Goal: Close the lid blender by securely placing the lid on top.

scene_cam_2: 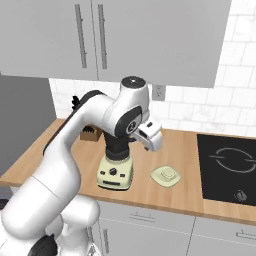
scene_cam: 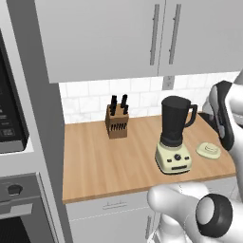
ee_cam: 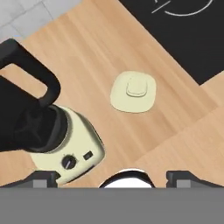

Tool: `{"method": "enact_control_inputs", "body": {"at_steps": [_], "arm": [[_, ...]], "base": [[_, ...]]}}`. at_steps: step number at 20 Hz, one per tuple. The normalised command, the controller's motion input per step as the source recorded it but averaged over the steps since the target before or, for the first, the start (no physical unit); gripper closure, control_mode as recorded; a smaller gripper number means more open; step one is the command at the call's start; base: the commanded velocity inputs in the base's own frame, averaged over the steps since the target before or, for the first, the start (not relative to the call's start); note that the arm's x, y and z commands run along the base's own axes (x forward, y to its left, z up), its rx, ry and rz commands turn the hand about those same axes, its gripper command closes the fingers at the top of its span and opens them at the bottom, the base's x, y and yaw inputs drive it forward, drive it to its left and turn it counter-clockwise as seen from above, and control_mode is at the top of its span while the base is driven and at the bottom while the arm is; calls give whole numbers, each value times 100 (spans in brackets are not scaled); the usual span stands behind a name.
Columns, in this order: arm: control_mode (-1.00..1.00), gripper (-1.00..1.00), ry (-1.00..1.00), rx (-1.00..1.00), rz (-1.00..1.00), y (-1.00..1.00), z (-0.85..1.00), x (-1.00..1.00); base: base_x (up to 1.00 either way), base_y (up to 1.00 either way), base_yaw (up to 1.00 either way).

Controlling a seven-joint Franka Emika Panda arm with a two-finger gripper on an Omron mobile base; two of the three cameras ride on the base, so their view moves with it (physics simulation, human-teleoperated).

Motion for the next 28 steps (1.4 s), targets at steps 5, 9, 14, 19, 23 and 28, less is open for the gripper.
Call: {"method": "enact_control_inputs", "body": {"at_steps": [5, 9, 14, 19, 23, 28], "arm": [[-100, -100, 1, 7, -12, -48, -69, 23], [-100, -100, 5, 1, -6, -31, -68, 29], [-100, -100, 2, 1, -3, -9, -65, 24], [-100, -100, 2, 8, 0, -26, -66, 19], [-100, -100, 0, 8, 0, -18, -44, 39], [-100, -100, 0, 5, 0, -23, -28, 30]], "base": [[0, 0, 0], [0, 0, 0], [0, 0, 0], [0, 0, 0], [0, 0, 0], [0, 0, 0]]}}
